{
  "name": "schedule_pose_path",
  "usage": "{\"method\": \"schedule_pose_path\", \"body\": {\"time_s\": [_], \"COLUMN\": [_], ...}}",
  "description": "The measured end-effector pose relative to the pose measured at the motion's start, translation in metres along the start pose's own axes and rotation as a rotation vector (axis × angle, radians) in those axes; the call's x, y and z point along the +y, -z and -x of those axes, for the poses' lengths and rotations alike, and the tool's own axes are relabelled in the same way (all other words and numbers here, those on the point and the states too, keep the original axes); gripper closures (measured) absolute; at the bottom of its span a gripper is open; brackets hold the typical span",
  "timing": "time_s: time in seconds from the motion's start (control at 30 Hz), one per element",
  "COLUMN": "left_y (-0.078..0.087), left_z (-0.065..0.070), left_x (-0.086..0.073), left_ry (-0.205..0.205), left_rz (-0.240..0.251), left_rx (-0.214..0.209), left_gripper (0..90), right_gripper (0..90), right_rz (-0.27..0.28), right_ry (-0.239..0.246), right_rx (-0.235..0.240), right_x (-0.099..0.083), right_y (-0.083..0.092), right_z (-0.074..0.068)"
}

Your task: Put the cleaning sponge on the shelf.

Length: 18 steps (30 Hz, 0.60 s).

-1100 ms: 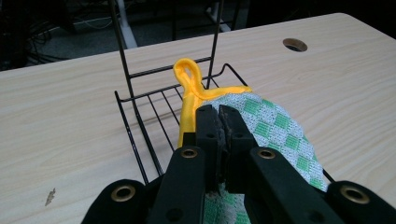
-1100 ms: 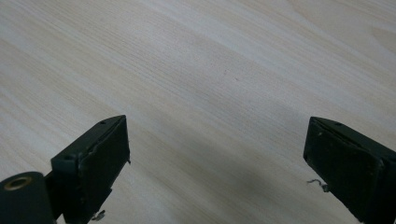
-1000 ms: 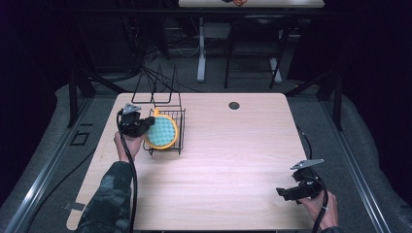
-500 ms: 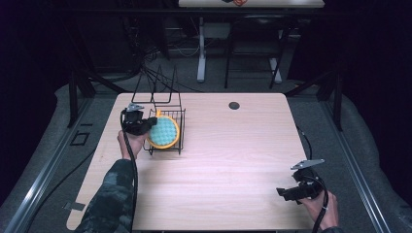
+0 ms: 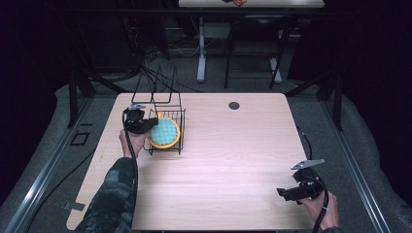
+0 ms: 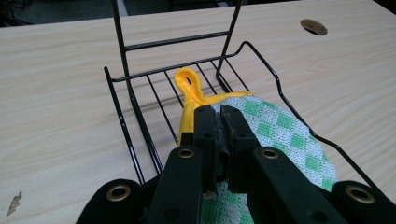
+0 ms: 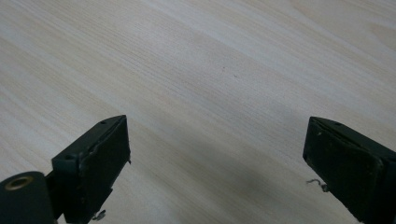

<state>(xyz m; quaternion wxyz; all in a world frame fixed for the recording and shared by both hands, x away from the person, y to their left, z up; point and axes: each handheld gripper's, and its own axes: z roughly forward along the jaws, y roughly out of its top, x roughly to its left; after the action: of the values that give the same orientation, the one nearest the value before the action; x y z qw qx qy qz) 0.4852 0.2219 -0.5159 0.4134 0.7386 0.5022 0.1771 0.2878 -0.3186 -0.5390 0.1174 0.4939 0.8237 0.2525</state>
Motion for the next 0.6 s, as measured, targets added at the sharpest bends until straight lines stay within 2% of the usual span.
{"method": "schedule_pose_path", "body": {"time_s": [0.6], "left_y": [-0.014], "left_z": [-0.009], "left_x": [-0.003], "left_ry": [0.039], "left_rz": [-0.025], "left_rx": [-0.009], "left_gripper": [82.1], "right_gripper": [7.0], "right_rz": [-0.011], "right_ry": [0.006], "right_rx": [0.002], "right_x": [-0.001], "right_y": [-0.001], "right_z": [0.000]}}
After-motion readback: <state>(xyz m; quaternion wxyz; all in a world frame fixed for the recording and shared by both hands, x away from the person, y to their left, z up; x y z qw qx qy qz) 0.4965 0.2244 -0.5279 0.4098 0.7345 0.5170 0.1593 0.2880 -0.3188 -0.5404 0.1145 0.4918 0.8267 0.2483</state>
